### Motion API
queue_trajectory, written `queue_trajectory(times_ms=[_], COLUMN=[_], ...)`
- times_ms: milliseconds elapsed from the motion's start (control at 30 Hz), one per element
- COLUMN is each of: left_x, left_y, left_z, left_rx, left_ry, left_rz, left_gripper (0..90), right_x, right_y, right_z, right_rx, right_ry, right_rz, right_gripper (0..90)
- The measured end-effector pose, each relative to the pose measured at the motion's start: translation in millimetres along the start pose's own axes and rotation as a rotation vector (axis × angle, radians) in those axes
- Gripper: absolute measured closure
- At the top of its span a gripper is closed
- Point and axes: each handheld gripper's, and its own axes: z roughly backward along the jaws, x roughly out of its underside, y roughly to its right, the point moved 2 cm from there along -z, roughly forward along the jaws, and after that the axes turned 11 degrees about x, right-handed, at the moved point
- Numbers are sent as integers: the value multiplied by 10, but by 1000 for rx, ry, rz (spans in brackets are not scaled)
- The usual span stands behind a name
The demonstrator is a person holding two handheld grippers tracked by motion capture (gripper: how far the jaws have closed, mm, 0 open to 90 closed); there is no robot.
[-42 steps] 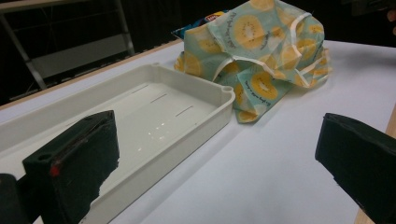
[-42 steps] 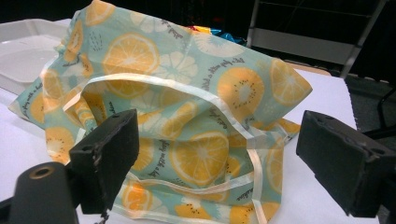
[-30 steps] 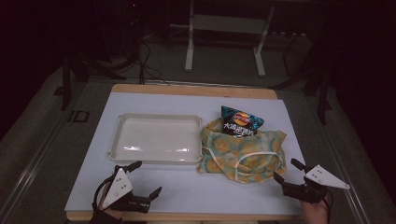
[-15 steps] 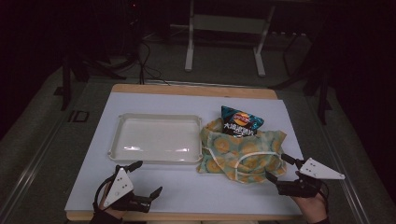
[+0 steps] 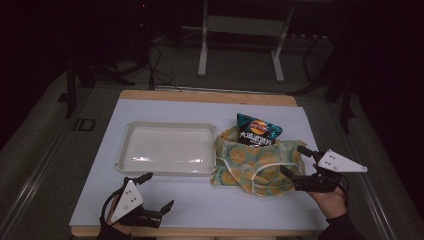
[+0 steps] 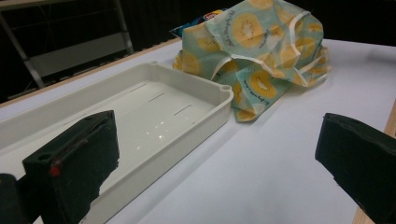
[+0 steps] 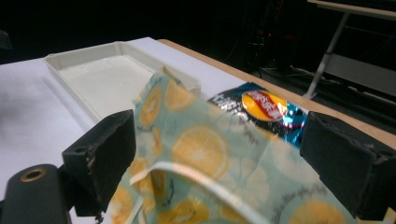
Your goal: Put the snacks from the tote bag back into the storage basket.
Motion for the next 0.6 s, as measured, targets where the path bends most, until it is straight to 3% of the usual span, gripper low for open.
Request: queue_trajectory(times_ms=[333, 600], left_x=[1, 2], left_y=[-1, -1], left_z=[-2, -5], left_rx=[-1, 2], left_ry=[-3, -5], left_rz=[-1, -3], left_gripper=[1, 1], right_x=[-176, -262], right_y=[176, 363], right_z=[-242, -442], right_rx=[-55, -57], right_ry=[-21, -31], right_rz=[-7, -20], right_gripper=[134, 148])
